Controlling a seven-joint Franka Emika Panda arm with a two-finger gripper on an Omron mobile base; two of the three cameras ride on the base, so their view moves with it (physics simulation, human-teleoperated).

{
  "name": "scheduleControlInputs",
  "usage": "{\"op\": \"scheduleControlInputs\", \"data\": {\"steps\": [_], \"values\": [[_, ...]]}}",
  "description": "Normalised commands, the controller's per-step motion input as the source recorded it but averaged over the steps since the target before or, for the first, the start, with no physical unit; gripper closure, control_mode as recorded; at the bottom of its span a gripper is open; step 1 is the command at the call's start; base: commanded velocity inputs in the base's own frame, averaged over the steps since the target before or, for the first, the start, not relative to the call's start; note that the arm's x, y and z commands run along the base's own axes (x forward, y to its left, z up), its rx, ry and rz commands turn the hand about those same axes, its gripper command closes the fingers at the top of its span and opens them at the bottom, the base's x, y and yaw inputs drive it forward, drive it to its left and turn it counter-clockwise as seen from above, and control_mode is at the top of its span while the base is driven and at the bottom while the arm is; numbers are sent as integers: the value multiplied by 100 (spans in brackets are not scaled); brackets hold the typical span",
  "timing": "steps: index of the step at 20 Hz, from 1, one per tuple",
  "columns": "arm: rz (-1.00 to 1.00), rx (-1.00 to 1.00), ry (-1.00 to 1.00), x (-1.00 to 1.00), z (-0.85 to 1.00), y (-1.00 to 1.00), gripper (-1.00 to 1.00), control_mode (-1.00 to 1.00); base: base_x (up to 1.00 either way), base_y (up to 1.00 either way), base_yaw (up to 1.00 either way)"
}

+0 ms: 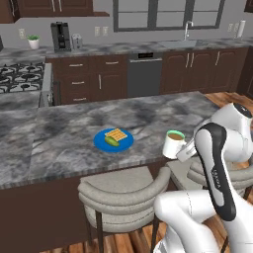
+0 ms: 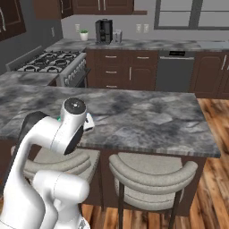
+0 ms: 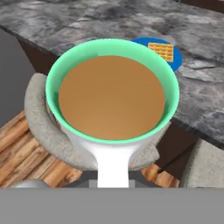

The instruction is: Pick up the brewed coffee from the coffee machine and place it next to the breakfast plate on the dining counter.

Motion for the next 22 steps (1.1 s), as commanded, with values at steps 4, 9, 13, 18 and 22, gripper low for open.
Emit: {"op": "scheduleControlInputs", "data": {"steps": [4, 9, 13, 18, 22], "values": [[-13, 0, 0, 73, 0, -3, 100, -100, 0, 0, 0], [-19, -3, 3, 89, -4, 0, 100, -100, 0, 0, 0], [-16, -1, 7, 96, -13, 0, 100, -100, 0, 0, 0], [-5, 0, 10, 78, -17, -10, 100, -100, 0, 0, 0], [0, 0, 7, 66, -32, -22, 100, -100, 0, 0, 0]]}}
